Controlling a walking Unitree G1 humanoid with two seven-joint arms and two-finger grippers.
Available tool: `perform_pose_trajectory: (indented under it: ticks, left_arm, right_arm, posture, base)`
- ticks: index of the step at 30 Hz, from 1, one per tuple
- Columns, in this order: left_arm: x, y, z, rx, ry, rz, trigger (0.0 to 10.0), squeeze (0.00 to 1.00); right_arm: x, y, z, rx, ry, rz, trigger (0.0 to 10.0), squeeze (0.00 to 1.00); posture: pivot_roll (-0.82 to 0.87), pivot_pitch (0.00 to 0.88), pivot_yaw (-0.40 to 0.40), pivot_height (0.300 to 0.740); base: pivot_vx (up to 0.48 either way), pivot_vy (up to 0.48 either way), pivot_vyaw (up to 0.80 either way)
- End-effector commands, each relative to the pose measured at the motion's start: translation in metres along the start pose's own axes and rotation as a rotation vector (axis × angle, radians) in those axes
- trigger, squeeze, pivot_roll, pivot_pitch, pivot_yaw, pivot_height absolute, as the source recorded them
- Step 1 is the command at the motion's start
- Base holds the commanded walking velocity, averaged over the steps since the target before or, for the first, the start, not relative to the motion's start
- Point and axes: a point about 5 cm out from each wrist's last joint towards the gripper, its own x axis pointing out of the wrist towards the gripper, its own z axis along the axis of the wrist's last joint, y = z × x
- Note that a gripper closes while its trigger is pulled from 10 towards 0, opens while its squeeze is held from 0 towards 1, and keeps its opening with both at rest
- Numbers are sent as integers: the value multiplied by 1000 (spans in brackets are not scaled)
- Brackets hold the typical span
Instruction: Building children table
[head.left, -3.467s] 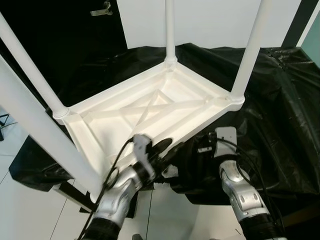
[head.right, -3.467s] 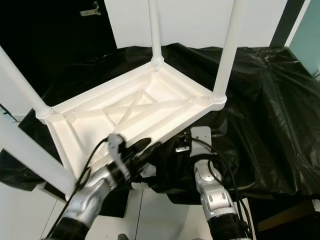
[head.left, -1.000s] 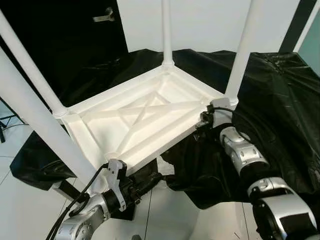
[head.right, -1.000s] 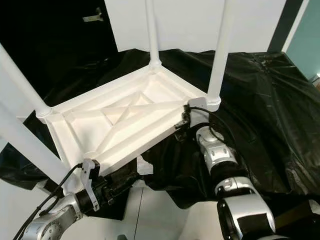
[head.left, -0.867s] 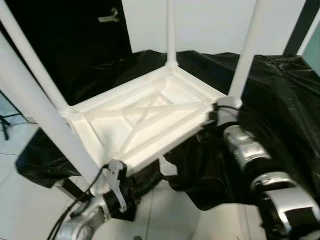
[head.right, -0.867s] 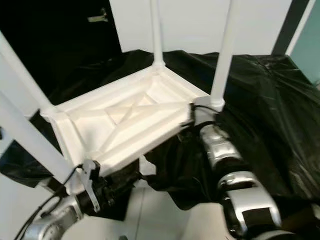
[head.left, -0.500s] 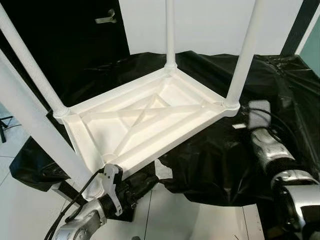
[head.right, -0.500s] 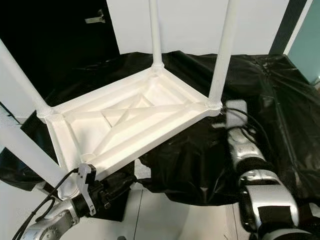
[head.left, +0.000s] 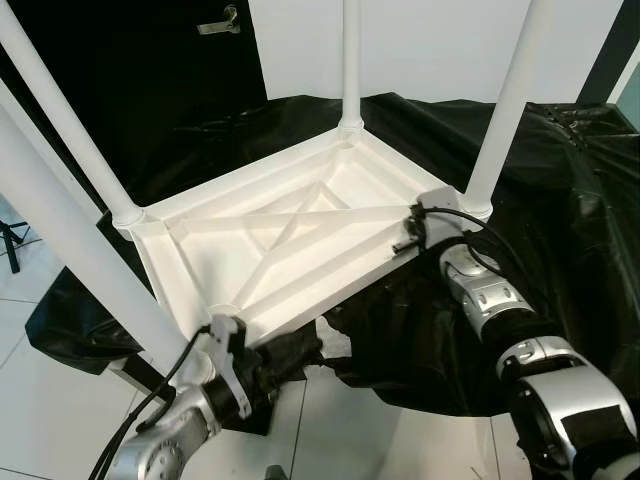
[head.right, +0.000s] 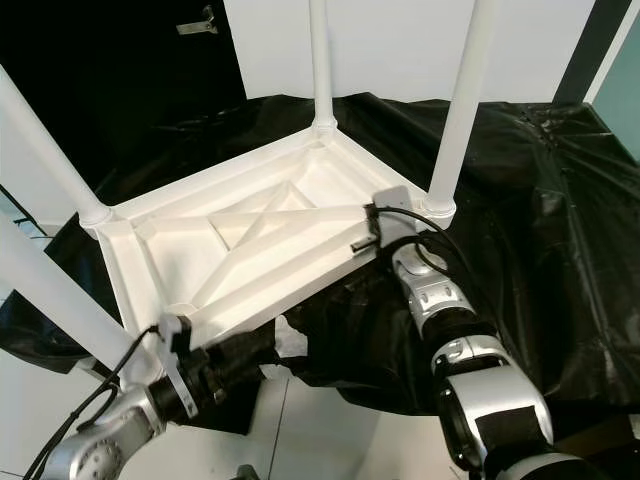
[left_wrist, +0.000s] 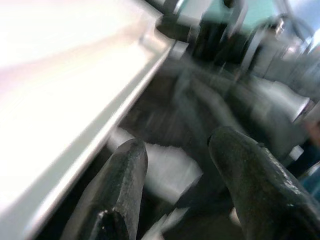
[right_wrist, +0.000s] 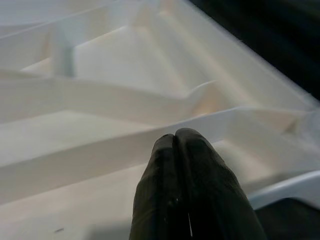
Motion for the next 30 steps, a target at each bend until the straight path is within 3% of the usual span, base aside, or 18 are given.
perform_pose_trajectory:
  ticks: [1,4,7,8,11,16,18,19,24,25,29,30]
  left_arm:
    - [4,-13,17,21,-85,-243,10000,0]
    - [33,-18,33,98,-197,-215,10000,0]
    - [38,-18,35,112,-210,-202,10000,0]
    - [47,-17,36,131,-207,-178,10000,0]
    - [59,-18,35,185,-134,-171,10000,0]
    - [62,-18,28,220,-22,-217,10000,0]
    - [61,-13,23,219,62,-248,10000,180]
    - [63,-9,20,236,105,-244,10000,1000]
    - [68,-2,15,275,164,-225,10000,1000]
    - [73,4,12,322,195,-182,10000,1000]
    - [77,11,9,368,236,-120,10000,1000]
    - [81,18,8,401,259,-63,10000,98]
  right_arm:
    - [0,-1,1,14,13,-5,10000,0]
    - [-6,7,2,55,-16,-17,10000,0]
    - [-8,9,2,63,-23,-19,10000,0]
    - [-12,13,-1,83,-30,-38,10000,0]
    - [-24,23,-9,118,-33,-69,10000,0]
    - [-36,32,-16,139,-31,-79,10000,0]
    - [-45,34,-15,152,-44,-96,10000,0]
    - [-49,30,-8,157,-68,-121,10000,0]
    - [-55,21,5,159,-111,-160,10000,0]
    - [-60,14,14,149,-143,-185,10000,0]
    - [-64,6,23,144,-172,-216,10000,0]
    - [-71,-3,32,140,-202,-249,10000,0]
  posture:
    - [31,0,22,740]
    - [41,0,9,740]
    - [41,0,9,740]
    - [32,0,8,740]
    - [9,0,16,740]
    - [-9,0,25,740]
    - [-42,0,43,740]
    - [-59,0,52,740]
    - [-72,0,59,740]
    - [-86,0,65,740]
    - [-94,0,68,740]
    - [-105,0,71,740]
  base:
    - [0,0,0]
    - [0,0,0]
    - [0,0,0]
    - [0,0,0]
    - [0,0,0]
    - [0,0,0]
    - [0,0,0]
    - [0,0,0]
    - [0,0,0]
    - [0,0,0]
    - [0,0,0]
    - [0,0,0]
